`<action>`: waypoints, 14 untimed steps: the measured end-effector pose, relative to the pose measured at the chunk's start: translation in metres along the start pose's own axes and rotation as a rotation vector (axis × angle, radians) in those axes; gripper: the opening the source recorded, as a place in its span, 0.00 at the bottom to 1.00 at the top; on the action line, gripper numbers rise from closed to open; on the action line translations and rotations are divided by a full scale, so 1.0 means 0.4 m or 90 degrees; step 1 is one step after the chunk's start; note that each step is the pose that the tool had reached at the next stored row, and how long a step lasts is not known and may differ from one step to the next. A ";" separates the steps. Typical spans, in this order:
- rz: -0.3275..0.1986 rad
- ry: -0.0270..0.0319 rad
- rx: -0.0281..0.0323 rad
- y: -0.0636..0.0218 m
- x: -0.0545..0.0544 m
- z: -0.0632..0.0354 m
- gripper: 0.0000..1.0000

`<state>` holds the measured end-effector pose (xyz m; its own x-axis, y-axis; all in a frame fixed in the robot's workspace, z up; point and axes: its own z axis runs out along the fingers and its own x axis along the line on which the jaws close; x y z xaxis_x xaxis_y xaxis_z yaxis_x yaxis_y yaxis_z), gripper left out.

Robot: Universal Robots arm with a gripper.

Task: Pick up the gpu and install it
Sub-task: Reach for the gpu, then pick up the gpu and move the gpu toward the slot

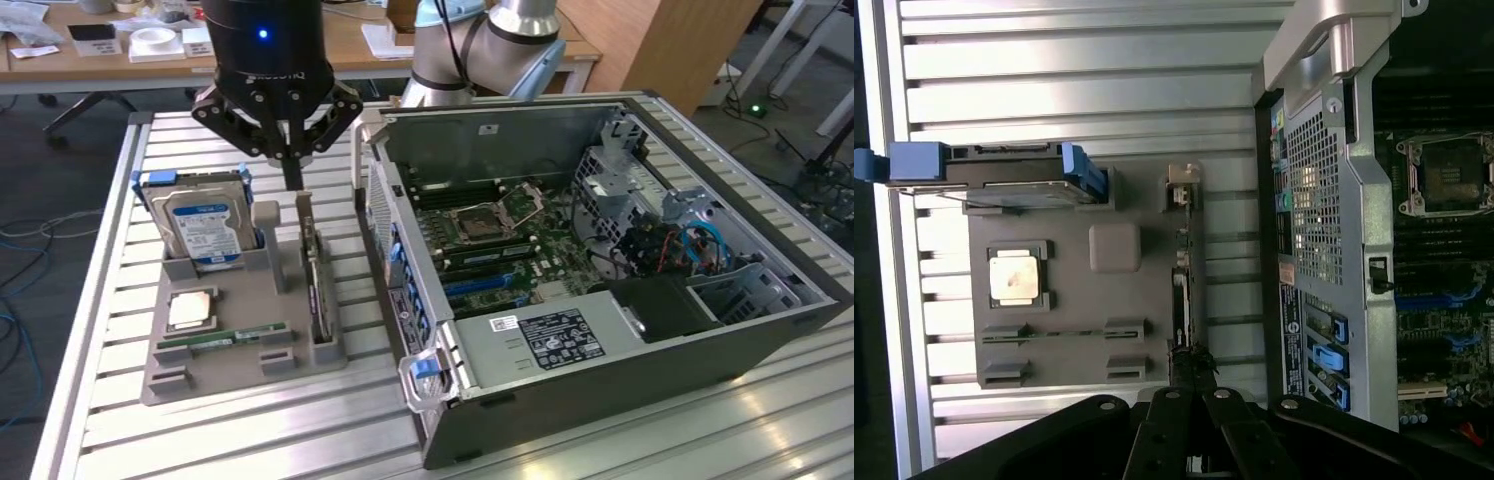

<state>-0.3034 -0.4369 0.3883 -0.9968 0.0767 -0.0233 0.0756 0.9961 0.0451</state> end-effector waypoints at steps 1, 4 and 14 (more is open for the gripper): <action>0.000 0.0000 0.0000 0.000 0.000 0.000 0.11; 0.000 0.0000 0.0000 -0.003 0.000 0.000 0.11; 0.000 0.0000 0.0000 -0.004 0.000 0.000 0.11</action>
<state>-0.3034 -0.4383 0.3883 -0.9968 0.0767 -0.0233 0.0756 0.9961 0.0450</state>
